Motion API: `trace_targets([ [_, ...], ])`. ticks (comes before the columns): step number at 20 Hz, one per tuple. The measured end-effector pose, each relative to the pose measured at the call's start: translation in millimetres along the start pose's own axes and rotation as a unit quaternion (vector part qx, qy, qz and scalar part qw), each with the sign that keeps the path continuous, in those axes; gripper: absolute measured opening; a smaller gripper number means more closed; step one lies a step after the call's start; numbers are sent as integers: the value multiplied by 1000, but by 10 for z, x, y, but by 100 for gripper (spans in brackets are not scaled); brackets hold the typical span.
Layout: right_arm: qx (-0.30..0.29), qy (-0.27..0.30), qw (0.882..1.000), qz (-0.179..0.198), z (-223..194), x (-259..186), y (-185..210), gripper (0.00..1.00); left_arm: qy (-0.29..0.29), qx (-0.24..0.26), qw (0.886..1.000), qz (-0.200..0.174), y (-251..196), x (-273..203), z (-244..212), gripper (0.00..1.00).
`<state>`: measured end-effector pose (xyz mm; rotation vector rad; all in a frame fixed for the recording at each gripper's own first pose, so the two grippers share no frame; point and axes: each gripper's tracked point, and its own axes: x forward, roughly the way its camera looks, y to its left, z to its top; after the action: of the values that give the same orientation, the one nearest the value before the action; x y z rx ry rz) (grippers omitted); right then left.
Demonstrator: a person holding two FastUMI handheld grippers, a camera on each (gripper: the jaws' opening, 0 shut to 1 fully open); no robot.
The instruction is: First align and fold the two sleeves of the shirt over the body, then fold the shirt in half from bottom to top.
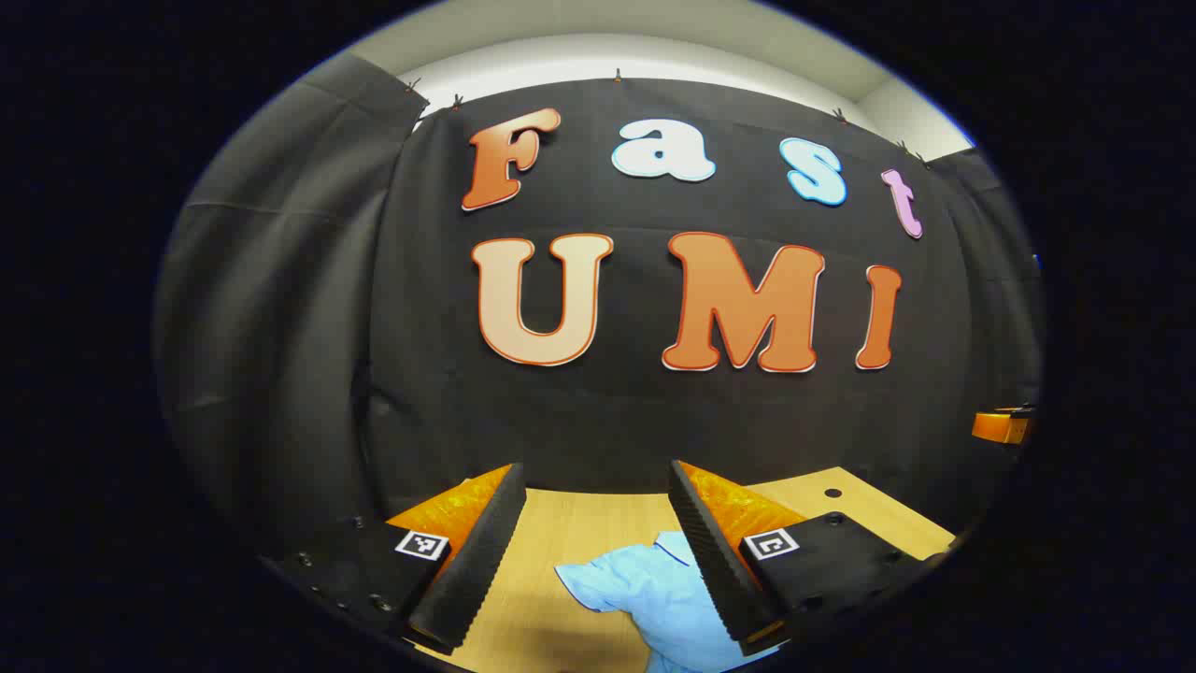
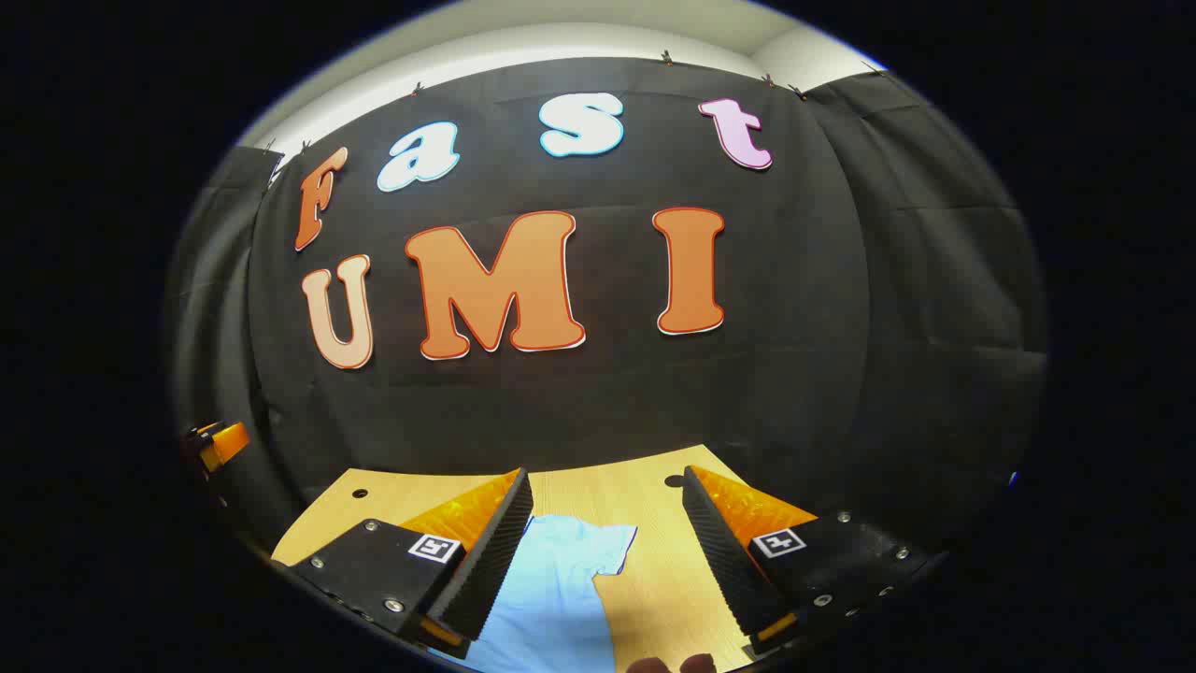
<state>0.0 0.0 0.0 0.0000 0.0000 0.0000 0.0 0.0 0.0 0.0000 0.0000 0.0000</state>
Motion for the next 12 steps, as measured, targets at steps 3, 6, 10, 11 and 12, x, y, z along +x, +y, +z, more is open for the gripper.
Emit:
trace_targets([
  [3, -4, 1, 1000, -3, 28, -19, 134, 98, 2, 3, 1000, 3, 156, 77, -34, 100],
  [6, -14, -8, 1000, -9, 112, 21, 146, 98, 6, -7, 1000, 3, 165, 185, -35, 99],
  [10, -8, 6, 1000, 1, 78, 150, 175, 98, 8, -24, 1000, 8, 130, 261, 22, 99],
  [11, -4, 12, 1000, 8, 64, 194, 187, 98, 6, -34, 999, 9, 94, 300, 76, 99],
  [12, -4, 19, 1000, 13, 43, 246, 183, 98, 4, -42, 999, 13, 80, 310, 125, 99],
])
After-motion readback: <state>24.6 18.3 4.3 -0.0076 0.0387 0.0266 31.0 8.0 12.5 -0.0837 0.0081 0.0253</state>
